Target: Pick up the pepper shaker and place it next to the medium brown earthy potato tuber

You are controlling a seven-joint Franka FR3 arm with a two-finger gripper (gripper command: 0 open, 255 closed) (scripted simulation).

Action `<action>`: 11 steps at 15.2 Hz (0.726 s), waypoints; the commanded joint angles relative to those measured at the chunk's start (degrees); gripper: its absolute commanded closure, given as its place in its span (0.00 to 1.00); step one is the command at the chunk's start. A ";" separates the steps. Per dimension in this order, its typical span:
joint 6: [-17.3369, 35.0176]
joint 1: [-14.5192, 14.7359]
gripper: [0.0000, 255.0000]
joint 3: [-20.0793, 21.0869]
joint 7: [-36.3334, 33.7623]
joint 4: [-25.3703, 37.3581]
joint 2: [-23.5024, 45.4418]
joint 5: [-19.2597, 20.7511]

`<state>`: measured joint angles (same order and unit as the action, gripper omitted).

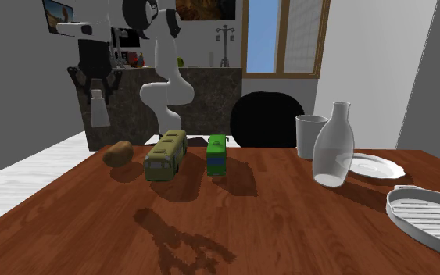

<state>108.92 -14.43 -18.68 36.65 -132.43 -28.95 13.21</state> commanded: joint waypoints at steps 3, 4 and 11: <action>2.94 -0.32 1.00 -0.93 0.53 -2.35 0.48 0.47; 3.73 -0.35 1.00 -1.05 0.47 -3.03 0.60 0.56; 9.38 -0.55 1.00 -1.90 0.12 -7.48 1.81 1.13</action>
<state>117.40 -15.01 -20.44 36.82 -139.43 -27.53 14.32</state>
